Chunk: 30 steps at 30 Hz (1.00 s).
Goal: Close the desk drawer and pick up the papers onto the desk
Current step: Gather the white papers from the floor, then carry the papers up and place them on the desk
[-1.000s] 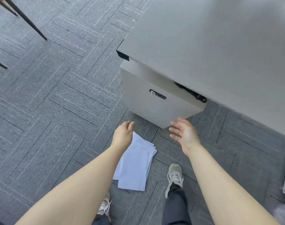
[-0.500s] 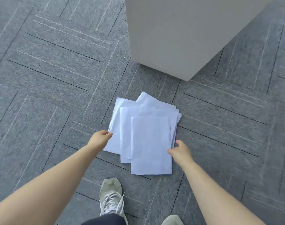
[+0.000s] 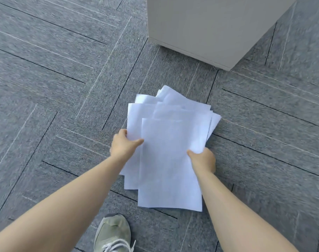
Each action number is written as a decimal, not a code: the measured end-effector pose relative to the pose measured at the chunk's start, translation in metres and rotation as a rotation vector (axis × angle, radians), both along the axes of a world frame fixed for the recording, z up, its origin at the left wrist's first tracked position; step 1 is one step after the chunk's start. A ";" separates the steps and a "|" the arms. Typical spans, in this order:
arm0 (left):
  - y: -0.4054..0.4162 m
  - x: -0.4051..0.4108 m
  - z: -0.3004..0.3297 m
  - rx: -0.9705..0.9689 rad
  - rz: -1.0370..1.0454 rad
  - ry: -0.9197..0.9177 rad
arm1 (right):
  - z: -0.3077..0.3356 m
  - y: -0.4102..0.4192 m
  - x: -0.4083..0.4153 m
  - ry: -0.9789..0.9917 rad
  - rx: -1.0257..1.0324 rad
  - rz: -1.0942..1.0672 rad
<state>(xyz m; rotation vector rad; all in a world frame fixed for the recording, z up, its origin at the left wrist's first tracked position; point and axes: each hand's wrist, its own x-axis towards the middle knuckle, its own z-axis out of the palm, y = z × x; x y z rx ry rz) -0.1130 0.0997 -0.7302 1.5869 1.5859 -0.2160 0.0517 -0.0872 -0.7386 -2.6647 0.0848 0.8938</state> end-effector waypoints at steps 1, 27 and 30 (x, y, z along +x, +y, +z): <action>-0.003 0.003 -0.001 0.010 -0.039 0.006 | 0.000 0.003 -0.003 0.018 0.035 -0.031; 0.055 0.055 0.328 -0.099 0.282 -0.743 | 0.355 0.078 0.043 0.055 0.847 -0.157; 0.075 0.067 0.457 -0.059 0.311 -0.841 | 0.488 0.100 0.055 0.023 0.933 -0.075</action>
